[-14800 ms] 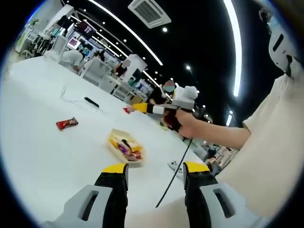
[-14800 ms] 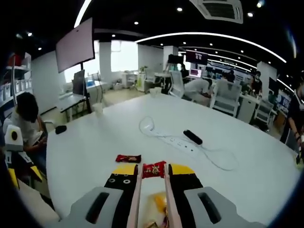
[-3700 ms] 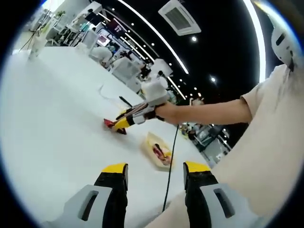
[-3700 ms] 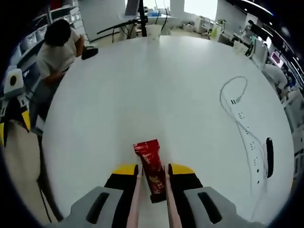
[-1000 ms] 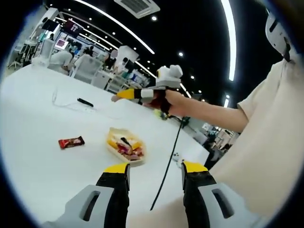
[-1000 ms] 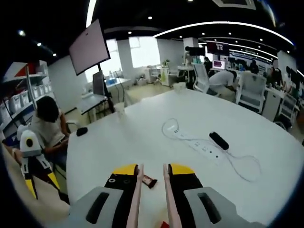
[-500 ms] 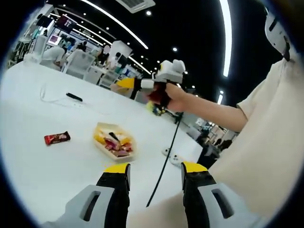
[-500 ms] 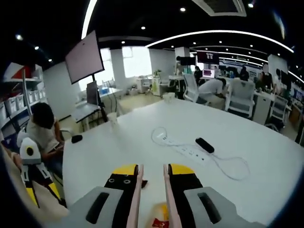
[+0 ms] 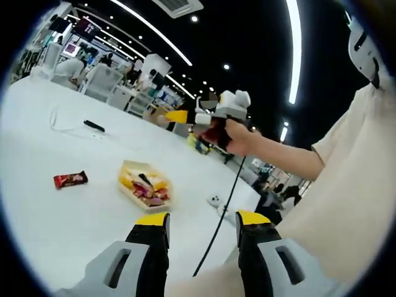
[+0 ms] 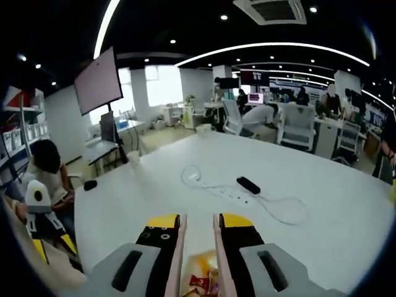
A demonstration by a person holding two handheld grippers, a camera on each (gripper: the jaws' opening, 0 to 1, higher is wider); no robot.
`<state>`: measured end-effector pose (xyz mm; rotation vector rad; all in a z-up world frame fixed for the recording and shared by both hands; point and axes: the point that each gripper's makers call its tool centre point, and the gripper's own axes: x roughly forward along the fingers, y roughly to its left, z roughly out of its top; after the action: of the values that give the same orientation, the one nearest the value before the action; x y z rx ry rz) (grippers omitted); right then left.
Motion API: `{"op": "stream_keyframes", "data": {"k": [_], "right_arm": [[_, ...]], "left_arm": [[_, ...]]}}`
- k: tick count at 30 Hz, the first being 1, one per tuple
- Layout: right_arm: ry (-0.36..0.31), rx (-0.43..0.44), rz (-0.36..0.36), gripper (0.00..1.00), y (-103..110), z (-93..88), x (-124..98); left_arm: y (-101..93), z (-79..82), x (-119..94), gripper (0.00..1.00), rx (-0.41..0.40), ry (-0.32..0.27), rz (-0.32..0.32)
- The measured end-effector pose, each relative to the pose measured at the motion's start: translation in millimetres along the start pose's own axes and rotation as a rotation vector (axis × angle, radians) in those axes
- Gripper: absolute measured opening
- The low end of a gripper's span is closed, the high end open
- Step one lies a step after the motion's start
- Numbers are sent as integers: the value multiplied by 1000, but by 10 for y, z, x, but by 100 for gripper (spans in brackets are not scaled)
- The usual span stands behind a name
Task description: Place the target food into the container with the food tongs after gripping and lifting it, then release it inside without dropping or visibly crushing the food.
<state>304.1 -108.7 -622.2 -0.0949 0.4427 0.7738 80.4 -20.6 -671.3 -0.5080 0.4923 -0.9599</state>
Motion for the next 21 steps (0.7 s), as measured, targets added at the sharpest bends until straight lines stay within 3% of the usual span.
{"op": "stream_keyframes", "data": {"k": [7,21], "right_arm": [[-12,16,-27,24,-42,14,-64],[-4,-15,-57,24,-166,36,-175]], "left_arm": [[-8,-55,-21,41,-3,23,-10],[-34,78,70,41,13,10,-25]]}}
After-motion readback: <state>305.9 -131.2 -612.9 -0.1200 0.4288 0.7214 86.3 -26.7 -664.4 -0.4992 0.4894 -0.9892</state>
